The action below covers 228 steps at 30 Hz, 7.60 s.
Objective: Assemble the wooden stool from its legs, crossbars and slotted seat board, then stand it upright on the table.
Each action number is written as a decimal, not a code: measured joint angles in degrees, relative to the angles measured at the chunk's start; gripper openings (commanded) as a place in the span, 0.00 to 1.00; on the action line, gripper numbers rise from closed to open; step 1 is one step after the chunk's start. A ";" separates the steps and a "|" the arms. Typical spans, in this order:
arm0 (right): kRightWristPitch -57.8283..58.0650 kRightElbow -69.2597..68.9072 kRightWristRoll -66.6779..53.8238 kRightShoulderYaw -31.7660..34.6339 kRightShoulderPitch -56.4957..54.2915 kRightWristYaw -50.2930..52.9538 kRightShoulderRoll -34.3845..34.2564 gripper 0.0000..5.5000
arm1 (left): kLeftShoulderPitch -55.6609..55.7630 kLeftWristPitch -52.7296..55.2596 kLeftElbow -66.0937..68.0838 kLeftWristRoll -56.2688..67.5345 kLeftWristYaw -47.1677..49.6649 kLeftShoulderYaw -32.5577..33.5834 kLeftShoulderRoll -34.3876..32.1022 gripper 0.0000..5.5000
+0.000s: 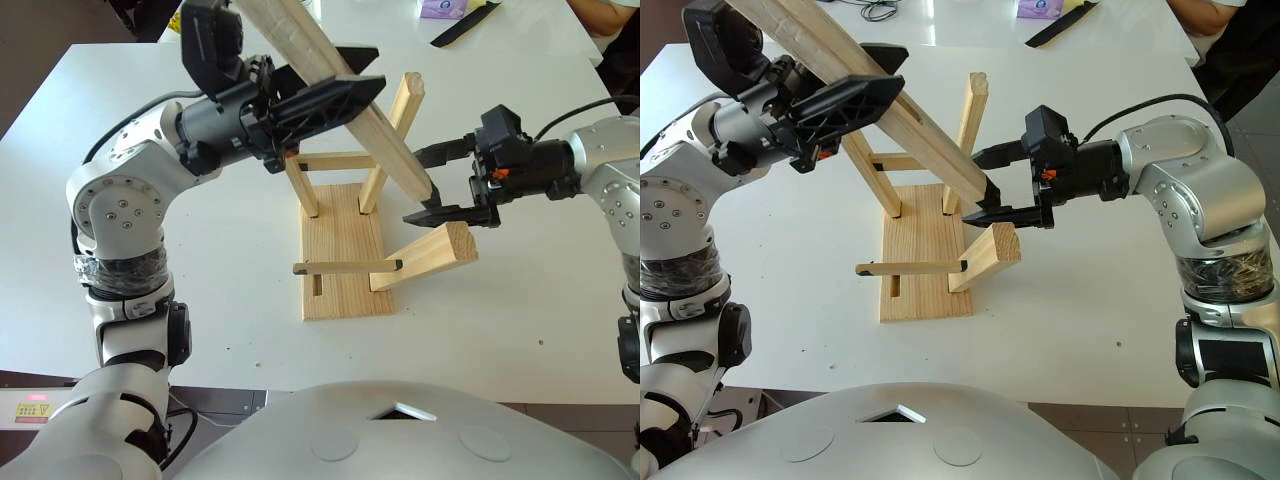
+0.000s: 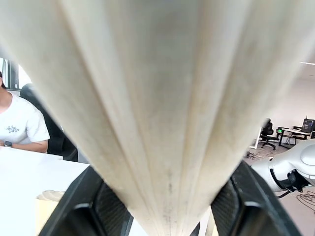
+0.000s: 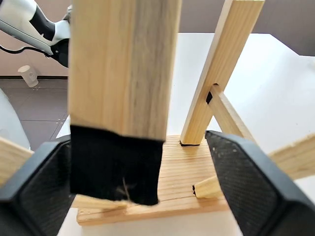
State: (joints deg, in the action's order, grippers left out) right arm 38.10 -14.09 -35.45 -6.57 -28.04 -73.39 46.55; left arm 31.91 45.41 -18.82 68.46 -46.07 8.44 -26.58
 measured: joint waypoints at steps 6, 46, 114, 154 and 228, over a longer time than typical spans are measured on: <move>-0.52 0.38 1.07 0.02 0.26 1.48 -0.83 0.90 | 0.79 -0.03 0.69 -0.83 -0.20 0.66 -0.99 0.37; -3.29 -13.20 1.80 22.78 43.01 10.57 4.51 0.90 | -38.53 -21.33 -11.25 -17.67 -21.82 19.05 -16.34 0.37; -9.58 -7.58 5.20 15.95 35.74 5.19 9.97 0.90 | -53.07 -49.62 -9.37 -30.03 -26.06 1.86 -11.04 0.37; -13.45 -8.21 7.92 8.76 32.02 6.64 7.59 0.90 | -39.10 -36.04 -7.02 -25.56 -21.07 -6.93 -25.19 0.37; -17.48 -8.32 11.60 2.81 31.55 7.44 3.43 0.95 | -20.52 -39.81 5.58 -26.67 -22.78 -24.83 -23.25 0.37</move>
State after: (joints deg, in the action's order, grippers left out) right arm 20.62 -22.40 -23.85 -3.76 3.51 -65.95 49.99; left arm 11.39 5.59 -13.24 41.79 -68.85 -16.38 -49.84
